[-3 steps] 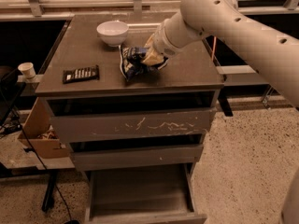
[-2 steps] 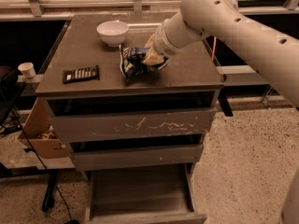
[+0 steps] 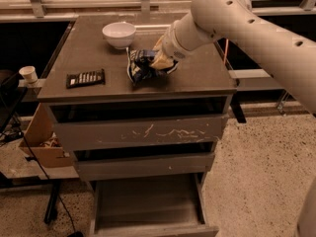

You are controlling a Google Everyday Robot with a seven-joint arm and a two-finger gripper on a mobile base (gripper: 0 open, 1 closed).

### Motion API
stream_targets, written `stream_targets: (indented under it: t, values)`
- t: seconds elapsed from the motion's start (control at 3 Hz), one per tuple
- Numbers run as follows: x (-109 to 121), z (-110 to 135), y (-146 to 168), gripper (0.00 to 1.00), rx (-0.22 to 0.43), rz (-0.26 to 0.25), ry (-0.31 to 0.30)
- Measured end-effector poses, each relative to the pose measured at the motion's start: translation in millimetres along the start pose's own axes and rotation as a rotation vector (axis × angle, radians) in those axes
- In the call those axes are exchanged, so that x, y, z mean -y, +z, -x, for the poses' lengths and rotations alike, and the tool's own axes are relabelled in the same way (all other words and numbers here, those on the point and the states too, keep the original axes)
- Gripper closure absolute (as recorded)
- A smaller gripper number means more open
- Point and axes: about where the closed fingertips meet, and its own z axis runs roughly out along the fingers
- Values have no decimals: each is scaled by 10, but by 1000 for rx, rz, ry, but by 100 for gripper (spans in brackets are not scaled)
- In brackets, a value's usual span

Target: Pick blue chip bag from bottom drawer and place on counter

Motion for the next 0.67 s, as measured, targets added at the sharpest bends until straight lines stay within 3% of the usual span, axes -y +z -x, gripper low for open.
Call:
stream_targets:
  t: [0.33,0.67]
  values:
    - [0,0,1,13,0,0,0]
    - [-1,1,1,0,0,0,0]
